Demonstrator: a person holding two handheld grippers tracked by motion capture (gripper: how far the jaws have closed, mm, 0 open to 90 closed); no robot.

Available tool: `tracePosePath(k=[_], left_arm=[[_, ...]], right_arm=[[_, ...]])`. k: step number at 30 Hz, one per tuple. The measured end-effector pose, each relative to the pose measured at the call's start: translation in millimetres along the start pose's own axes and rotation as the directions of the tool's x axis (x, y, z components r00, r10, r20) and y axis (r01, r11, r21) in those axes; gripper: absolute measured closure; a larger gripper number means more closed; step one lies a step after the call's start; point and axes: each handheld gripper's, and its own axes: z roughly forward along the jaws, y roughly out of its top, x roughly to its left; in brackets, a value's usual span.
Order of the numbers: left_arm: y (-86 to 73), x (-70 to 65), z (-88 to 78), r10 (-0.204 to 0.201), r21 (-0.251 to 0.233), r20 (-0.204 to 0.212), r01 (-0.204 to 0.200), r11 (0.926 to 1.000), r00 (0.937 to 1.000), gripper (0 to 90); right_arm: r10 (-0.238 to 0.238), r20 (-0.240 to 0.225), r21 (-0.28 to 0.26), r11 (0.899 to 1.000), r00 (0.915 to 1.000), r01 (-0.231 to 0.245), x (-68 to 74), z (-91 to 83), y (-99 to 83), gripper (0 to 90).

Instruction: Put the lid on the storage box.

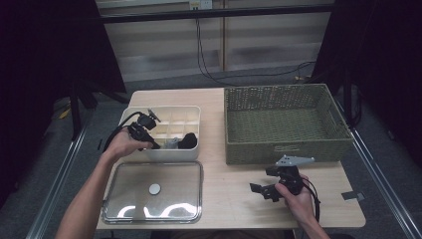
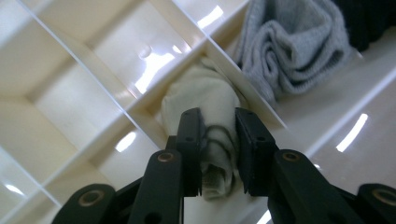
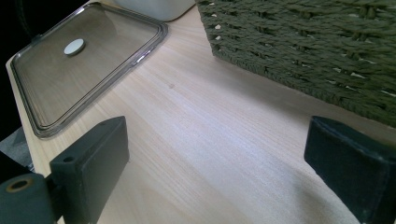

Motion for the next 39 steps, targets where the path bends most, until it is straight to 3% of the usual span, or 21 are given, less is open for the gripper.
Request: tracePosePath(k=[4,10,16,23,25,28,33,35,36,37,39], left_arm=[[3.3,3.7,6.4,-0.023,0.006,-0.012,0.023,0.9997,0.9997,73.3],[6.4,2.5,13.4,-0.015,0.007,-0.005,0.015,0.9999,0.9999,74.2],[4.2,6.6,18.5,-0.087,-0.056,0.048,0.090,0.9944,0.9950,74.3],[-3.8,7.9,10.3,-0.064,-0.075,0.064,0.069,0.9948,0.9959,66.8],[-7.9,9.3,8.2,-0.079,-0.102,0.050,0.084,0.9912,0.9956,63.1],[-14.1,10.8,6.9,-0.095,-0.132,0.065,0.103,0.9859,0.9933,53.5],[-21.2,10.1,1.9,-0.098,-0.222,0.091,0.116,0.9681,0.9911,42.1],[-23.3,9.4,-0.9,-0.094,-0.230,0.090,0.113,0.9666,0.9915,38.1],[-25.2,8.5,-2.8,-0.098,-0.256,0.100,0.121,0.9591,0.9901,36.9],[-26.7,9.5,-5.0,-0.086,-0.260,0.098,0.109,0.9594,0.9914,34.9],[-31.7,9.0,-8.8,-0.096,-0.295,0.105,0.123,0.9477,0.9898,33.2]], right_arm=[[0.000,-0.002,0.001,1.000,1.0000,0.000,-0.5,1.2,0.1,6.2],[0.012,0.000,0.008,1.000,0.9999,-0.012,-2.5,4.4,1.5,6.4],[0.017,-0.001,0.016,1.000,0.9999,-0.017,-2.8,6.8,1.3,6.7],[0.020,-0.003,0.012,1.000,0.9998,-0.020,-3.9,6.8,1.8,6.8],[0.018,-0.005,0.008,1.000,0.9998,-0.018,-4.3,6.5,1.6,6.8],[0.021,-0.006,0.009,1.000,0.9998,-0.021,-3.8,5.4,1.3,6.6],[0.019,-0.007,0.009,1.000,0.9998,-0.019,-4.0,4.7,1.0,5.5],[0.014,-0.009,0.003,1.000,0.9999,-0.014,-4.5,4.8,1.5,5.0],[0.019,-0.007,0.003,1.000,0.9998,-0.019,-4.5,5.0,1.9,4.9],[0.020,-0.014,0.004,1.000,0.9997,-0.020,-5.0,5.8,2.5,4.6],[0.027,-0.014,0.007,1.000,0.9995,-0.026,-4.7,6.7,3.4,4.3]])
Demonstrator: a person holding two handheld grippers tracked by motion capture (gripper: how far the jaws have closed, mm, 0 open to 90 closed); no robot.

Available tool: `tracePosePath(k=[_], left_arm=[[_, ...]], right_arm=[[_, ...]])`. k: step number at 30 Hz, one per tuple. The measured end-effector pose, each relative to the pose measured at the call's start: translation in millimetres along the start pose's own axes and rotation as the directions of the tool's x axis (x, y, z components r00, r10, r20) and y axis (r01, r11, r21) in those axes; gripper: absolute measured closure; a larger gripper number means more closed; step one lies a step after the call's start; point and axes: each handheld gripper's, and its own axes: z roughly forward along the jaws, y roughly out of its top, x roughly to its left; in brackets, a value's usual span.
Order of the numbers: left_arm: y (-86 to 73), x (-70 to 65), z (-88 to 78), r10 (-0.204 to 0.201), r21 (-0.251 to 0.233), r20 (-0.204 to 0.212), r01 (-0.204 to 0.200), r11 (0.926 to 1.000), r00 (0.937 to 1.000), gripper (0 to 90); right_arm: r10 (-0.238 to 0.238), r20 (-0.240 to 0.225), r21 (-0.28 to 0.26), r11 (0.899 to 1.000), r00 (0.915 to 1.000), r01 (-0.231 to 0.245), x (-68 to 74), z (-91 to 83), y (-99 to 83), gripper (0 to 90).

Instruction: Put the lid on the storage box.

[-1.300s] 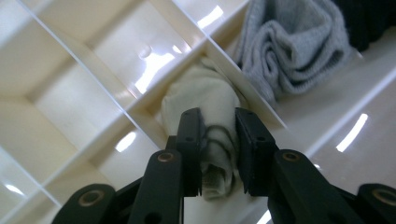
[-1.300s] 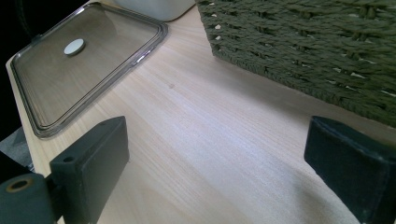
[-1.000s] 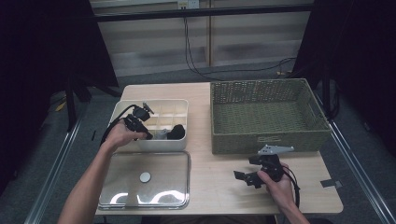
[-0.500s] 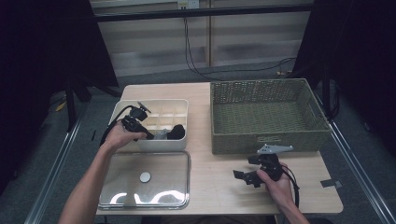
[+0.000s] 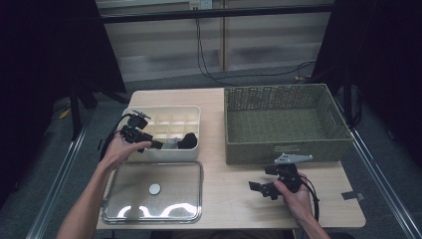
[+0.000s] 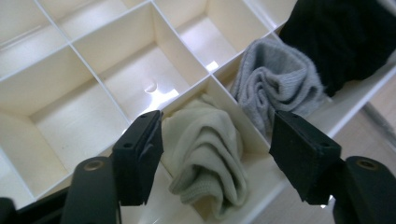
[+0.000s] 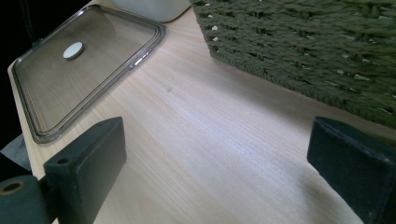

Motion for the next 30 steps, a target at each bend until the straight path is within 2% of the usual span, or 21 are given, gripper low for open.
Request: tracePosePath(k=[2,4,5,6,7,9,12,14,16,19,21,23,24,25,27,30], left_arm=[[-4.8,0.3,-5.9,-0.004,-0.024,-0.006,0.004,0.9997,1.0000,30.8],[-10.6,1.1,-12.6,-0.001,-0.052,0.006,0.001,0.9987,1.0000,33.4],[-13.8,0.7,-15.8,-0.011,-0.066,-0.001,0.011,0.9978,0.9999,33.3],[-16.8,1.1,-18.9,0.000,-0.067,0.004,0.000,0.9978,1.0000,32.1],[-19.9,0.7,-21.4,0.001,-0.079,-0.007,-0.002,0.9969,1.0000,32.7],[-25.4,2.2,-27.8,-0.001,-0.089,0.004,0.001,0.9961,1.0000,33.3],[-35.1,3.2,-38.2,0.003,-0.138,-0.003,-0.004,0.9904,1.0000,35.2],[-42.2,2.5,-42.6,0.000,-0.161,0.022,0.003,0.9869,0.9998,35.3],[-49.4,1.2,-46.0,0.009,-0.155,0.019,-0.006,0.9880,0.9998,35.8],[-60.4,0.0,-50.0,-0.002,-0.167,0.009,0.003,0.9859,1.0000,36.4],[-68.1,-2.2,-52.5,-0.009,-0.174,0.014,0.011,0.9846,0.9999,38.4],[-75.6,-4.8,-54.9,-0.019,-0.171,0.022,0.022,0.9850,0.9996,42.7],[-79.9,-6.0,-55.4,-0.024,-0.175,0.025,0.028,0.9842,0.9994,43.2],[-84.2,-6.9,-55.8,-0.014,-0.158,0.013,0.016,0.9873,0.9998,44.4],[-90.8,-7.5,-55.5,-0.019,-0.149,0.011,0.021,0.9887,0.9998,44.4],[-102.0,-8.0,-57.4,-0.020,-0.146,0.024,0.024,0.9890,0.9995,44.6]], right_arm=[[-0.009,-0.002,0.003,1.000,1.0000,0.009,0.5,1.4,1.6,4.3],[-0.009,-0.006,0.001,1.000,0.9999,0.009,1.9,2.4,3.6,4.3],[-0.013,-0.006,-0.001,1.000,0.9999,0.013,2.9,3.2,4.5,4.5],[-0.011,-0.005,-0.001,1.000,0.9999,0.011,4.3,3.7,5.3,4.9],[-0.013,-0.005,0.000,1.000,0.9999,0.013,5.5,4.7,5.9,5.1],[-0.017,-0.014,0.005,1.000,0.9998,0.017,8.0,6.9,7.4,5.5],[-0.031,-0.022,0.017,0.999,0.9993,0.032,12.4,10.4,10.8,7.0],[-0.022,-0.038,0.023,0.999,0.9990,0.022,14.7,12.6,13.1,7.2],[-0.028,-0.047,0.028,0.999,0.9985,0.030,16.9,15.2,14.8,10.9],[-0.028,-0.063,0.043,0.999,0.9976,0.031,21.6,19.6,15.4,15.3],[-0.041,-0.055,0.048,0.998,0.9976,0.043,26.1,22.5,15.6,18.2],[-0.044,-0.075,0.040,0.998,0.9962,0.048,30.1,24.6,16.7,27.3],[-0.051,-0.075,0.039,0.998,0.9959,0.054,32.0,26.5,17.7,27.1],[-0.054,-0.074,0.038,0.998,0.9959,0.056,34.0,28.8,18.9,27.1],[-0.050,-0.073,0.039,0.998,0.9961,0.053,37.0,35.0,21.7,27.9],[-0.046,-0.082,0.046,0.998,0.9955,0.050,41.6,45.4,26.1,31.1]])
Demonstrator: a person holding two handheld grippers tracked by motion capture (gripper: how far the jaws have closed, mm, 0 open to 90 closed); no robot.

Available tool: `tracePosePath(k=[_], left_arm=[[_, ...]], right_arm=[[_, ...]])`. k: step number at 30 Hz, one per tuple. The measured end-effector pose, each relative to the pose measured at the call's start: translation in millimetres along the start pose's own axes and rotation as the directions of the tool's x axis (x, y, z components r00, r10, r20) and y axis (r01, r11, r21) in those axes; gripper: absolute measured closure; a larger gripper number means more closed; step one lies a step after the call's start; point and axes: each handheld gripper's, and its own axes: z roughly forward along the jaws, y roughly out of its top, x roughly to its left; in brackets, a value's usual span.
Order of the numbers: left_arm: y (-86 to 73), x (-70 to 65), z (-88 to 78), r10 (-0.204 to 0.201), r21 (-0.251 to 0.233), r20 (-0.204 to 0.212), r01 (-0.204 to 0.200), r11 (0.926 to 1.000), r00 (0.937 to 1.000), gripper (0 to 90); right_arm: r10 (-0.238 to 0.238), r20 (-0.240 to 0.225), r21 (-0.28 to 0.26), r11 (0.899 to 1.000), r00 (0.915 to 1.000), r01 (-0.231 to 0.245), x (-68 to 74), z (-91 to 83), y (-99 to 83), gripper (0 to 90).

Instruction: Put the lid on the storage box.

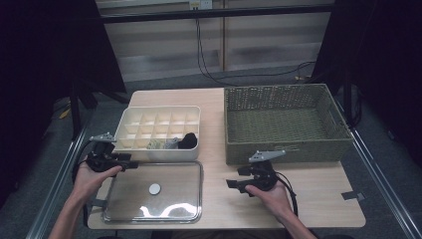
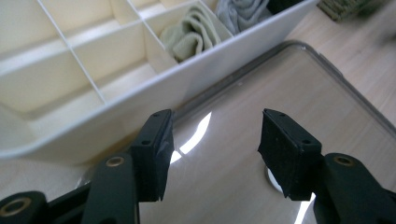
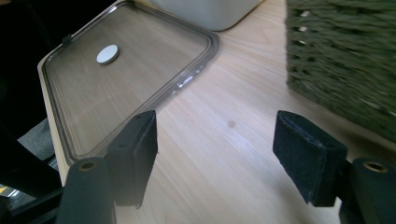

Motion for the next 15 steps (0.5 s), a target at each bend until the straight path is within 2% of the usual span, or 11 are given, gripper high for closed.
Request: tracePosePath(k=[3,10,15], left_arm=[[-12.6,-0.2,-3.9,-0.010,-0.017,0.008,0.010,0.9998,0.9999,44.7],[-39.5,-0.5,-15.1,-0.045,-0.033,-0.004,0.044,0.9985,0.9990,46.0],[-57.5,2.8,-27.7,-0.090,-0.079,-0.007,0.089,0.9929,0.9959,43.1]], right_arm=[[0.001,-0.005,0.003,1.000,1.0000,-0.001,4.3,9.8,5.4,32.4],[-0.004,-0.025,0.024,1.000,0.9997,0.005,14.4,30.2,14.7,40.7],[-0.001,-0.032,0.043,0.999,0.9995,0.003,18.7,42.6,21.0,46.2]])
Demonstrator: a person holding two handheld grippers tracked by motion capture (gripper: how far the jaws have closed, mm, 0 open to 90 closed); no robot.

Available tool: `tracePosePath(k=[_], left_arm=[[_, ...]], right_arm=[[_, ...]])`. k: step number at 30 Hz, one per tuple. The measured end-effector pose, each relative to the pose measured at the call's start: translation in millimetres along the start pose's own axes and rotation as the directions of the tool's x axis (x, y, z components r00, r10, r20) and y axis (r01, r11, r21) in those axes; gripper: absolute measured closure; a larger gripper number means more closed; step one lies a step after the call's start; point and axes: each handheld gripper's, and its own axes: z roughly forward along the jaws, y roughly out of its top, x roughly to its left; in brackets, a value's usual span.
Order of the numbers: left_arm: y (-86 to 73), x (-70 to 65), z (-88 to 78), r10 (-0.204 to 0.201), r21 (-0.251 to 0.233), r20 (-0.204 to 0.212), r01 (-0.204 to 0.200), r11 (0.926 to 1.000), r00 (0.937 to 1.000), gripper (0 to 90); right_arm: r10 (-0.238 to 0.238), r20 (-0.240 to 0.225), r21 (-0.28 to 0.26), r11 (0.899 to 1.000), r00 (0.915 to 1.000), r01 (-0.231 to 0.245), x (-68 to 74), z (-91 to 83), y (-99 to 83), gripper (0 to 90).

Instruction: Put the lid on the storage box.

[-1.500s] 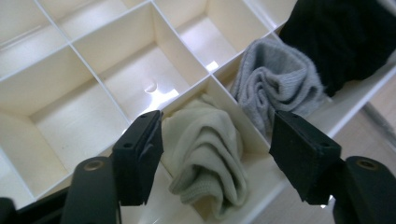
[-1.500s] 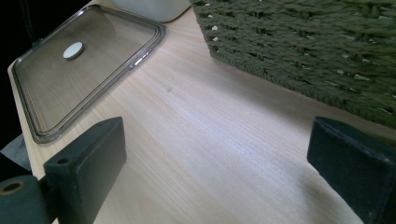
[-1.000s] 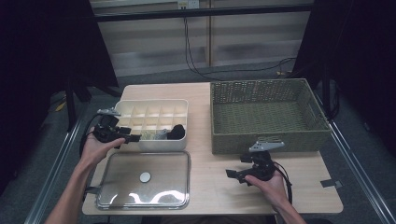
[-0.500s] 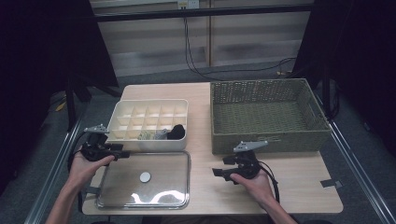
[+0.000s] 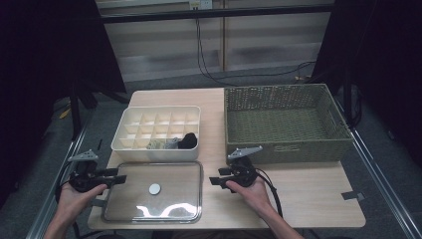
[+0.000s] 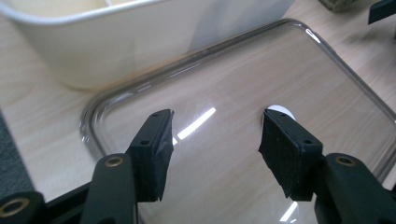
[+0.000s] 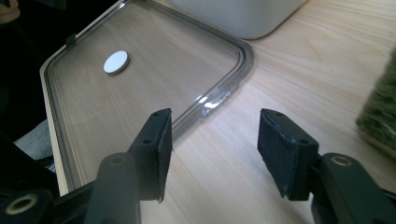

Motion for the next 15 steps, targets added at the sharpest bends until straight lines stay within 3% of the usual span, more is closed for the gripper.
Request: tracePosePath(k=[4,15], left_arm=[[-14.6,6.0,-4.9,-0.032,-0.001,-0.033,0.032,0.9995,0.9989,46.3],[-50.2,16.0,-6.9,-0.080,0.019,-0.045,0.081,0.9965,0.9958,47.8]], right_arm=[[0.002,0.003,0.009,1.000,1.0000,-0.002,1.2,7.2,5.8,47.9],[0.012,-0.009,0.035,0.999,0.9999,-0.012,4.6,27.0,13.6,51.0]])
